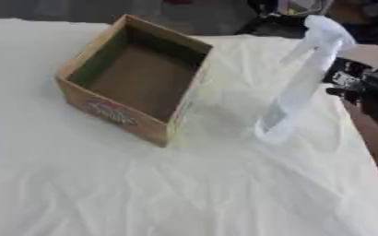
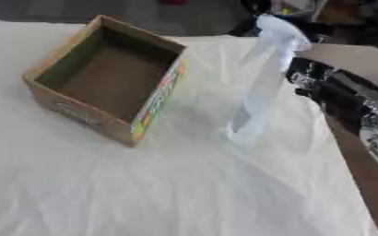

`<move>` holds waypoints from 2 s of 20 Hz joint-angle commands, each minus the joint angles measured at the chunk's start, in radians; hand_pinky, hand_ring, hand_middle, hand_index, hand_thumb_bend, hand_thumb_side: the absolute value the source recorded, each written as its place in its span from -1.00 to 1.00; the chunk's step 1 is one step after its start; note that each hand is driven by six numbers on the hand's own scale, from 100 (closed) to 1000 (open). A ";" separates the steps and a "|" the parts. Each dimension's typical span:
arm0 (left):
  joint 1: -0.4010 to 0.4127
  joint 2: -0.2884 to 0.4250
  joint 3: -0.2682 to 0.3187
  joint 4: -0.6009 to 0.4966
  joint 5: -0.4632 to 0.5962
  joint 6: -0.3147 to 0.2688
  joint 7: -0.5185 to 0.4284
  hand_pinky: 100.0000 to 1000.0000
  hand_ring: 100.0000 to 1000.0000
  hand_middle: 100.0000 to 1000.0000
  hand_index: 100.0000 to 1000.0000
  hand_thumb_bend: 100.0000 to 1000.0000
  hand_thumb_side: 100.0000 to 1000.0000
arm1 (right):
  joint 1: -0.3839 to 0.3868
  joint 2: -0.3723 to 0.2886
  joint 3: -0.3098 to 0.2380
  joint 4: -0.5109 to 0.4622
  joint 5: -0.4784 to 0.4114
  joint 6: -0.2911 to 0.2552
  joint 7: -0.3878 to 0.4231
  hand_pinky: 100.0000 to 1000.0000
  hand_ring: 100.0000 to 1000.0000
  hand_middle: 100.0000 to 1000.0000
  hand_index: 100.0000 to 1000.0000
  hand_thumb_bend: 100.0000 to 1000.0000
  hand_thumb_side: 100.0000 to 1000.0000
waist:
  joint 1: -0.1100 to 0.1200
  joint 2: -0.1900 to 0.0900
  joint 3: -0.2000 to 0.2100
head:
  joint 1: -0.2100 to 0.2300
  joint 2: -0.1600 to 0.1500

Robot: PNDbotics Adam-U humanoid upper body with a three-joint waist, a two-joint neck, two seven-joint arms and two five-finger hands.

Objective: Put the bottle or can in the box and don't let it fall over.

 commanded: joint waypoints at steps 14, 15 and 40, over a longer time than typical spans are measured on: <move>0.001 0.028 0.000 -0.021 0.000 0.002 -0.004 1.00 1.00 1.00 0.43 -0.40 0.14 | 0.000 -0.046 -0.022 -0.104 0.010 0.020 -0.012 1.00 1.00 1.00 1.00 -1.00 0.18 | 0.003 -0.034 -0.008 | -0.004 0.008; 0.001 0.028 -0.001 -0.021 0.000 0.002 -0.005 1.00 1.00 1.00 0.43 -0.40 0.14 | -0.005 -0.046 -0.021 -0.099 0.014 0.021 -0.011 1.00 1.00 1.00 1.00 -1.00 0.20 | 0.003 -0.034 -0.007 | -0.005 0.008; -0.016 0.020 -0.007 -0.021 0.007 0.002 -0.016 1.00 1.00 1.00 0.43 -0.40 0.14 | -0.124 -0.039 0.037 0.020 0.066 0.063 0.031 1.00 1.00 1.00 0.97 -1.00 0.44 | -0.002 -0.024 0.017 | -0.010 0.007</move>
